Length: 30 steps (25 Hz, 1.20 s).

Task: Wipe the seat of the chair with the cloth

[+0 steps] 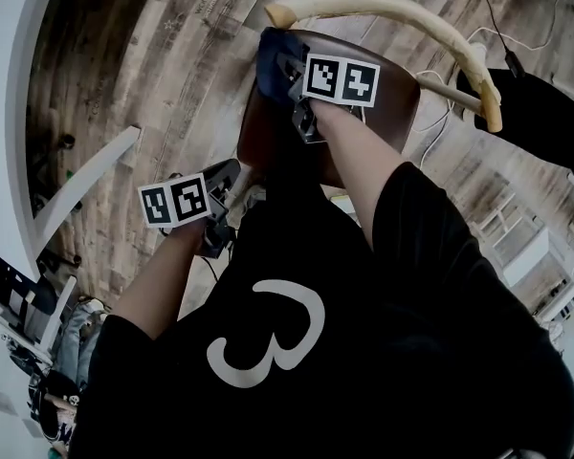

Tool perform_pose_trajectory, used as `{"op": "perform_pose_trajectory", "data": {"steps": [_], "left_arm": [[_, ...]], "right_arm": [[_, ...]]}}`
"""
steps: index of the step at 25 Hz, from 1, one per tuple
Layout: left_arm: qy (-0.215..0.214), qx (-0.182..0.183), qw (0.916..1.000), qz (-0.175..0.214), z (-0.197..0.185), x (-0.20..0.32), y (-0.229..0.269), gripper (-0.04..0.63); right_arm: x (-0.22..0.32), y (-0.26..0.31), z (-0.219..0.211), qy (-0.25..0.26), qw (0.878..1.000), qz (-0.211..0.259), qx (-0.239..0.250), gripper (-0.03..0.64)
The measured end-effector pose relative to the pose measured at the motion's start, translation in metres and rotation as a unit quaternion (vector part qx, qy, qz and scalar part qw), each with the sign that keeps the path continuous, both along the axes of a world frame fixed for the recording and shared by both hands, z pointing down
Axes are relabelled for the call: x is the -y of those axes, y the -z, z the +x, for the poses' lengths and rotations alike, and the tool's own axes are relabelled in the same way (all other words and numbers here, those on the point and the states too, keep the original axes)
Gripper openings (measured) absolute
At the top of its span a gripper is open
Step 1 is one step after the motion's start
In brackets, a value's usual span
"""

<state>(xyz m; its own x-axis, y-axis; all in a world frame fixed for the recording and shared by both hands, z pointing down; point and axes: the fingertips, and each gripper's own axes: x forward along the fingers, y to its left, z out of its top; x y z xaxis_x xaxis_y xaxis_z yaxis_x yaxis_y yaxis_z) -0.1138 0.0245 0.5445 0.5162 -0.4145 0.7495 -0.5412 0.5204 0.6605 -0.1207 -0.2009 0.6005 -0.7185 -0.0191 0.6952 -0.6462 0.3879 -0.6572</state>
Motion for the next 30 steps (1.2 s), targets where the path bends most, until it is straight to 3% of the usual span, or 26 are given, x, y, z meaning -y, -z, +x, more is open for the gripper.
{"op": "perform_pose_trajectory", "data": {"steps": [4, 15, 30], "left_arm": [[-0.008, -0.001, 1.0, -0.005, 0.002, 0.001, -0.001, 0.012], [-0.03, 0.001, 0.9996, -0.004, 0.011, 0.015, -0.006, 0.012], [-0.073, 0.004, 0.9974, 0.001, 0.029, 0.035, -0.009, 0.012]], "right_arm": [[0.006, -0.008, 0.011, 0.031, 0.999, 0.03, -0.026, 0.055], [0.021, -0.017, 0.047, 0.027, 0.997, 0.051, -0.059, 0.055], [0.051, -0.017, 0.146, -0.04, 0.989, 0.078, -0.121, 0.055]]}}
